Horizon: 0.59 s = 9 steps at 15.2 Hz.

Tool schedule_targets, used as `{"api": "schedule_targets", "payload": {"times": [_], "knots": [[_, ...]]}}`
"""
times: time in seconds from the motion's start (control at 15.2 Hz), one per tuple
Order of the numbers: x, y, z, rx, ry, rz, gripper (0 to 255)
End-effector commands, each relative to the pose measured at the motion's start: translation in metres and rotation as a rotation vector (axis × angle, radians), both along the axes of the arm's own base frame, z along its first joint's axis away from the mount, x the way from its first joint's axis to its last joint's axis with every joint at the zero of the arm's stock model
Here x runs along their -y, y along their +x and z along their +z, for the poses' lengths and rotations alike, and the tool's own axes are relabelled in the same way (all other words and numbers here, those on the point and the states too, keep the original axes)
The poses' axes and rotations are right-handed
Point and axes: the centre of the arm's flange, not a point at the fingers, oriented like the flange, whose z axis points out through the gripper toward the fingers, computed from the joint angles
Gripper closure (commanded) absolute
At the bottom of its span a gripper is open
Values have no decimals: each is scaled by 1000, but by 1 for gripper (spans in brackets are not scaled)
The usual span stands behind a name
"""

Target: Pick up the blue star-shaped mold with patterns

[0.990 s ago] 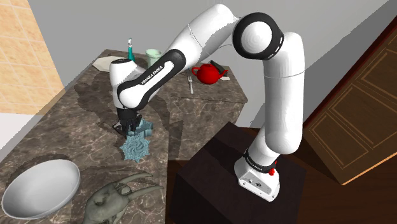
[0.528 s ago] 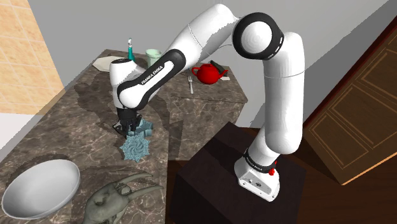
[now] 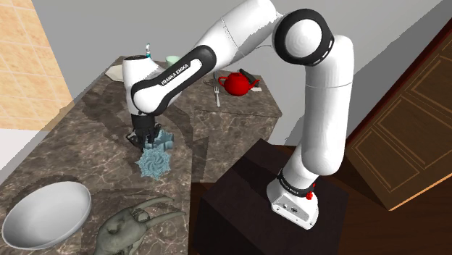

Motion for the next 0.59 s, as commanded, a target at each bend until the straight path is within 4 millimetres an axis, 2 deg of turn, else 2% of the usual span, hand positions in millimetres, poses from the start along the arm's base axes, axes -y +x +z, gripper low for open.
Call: {"api": "schedule_targets", "payload": {"times": [0.0, 0.4, 0.53], "knots": [[1, 0, 11, 0, 0, 0, 255], [1, 0, 43, 0, 0, 0, 255], [1, 0, 44, 0, 0, 0, 255]]}}
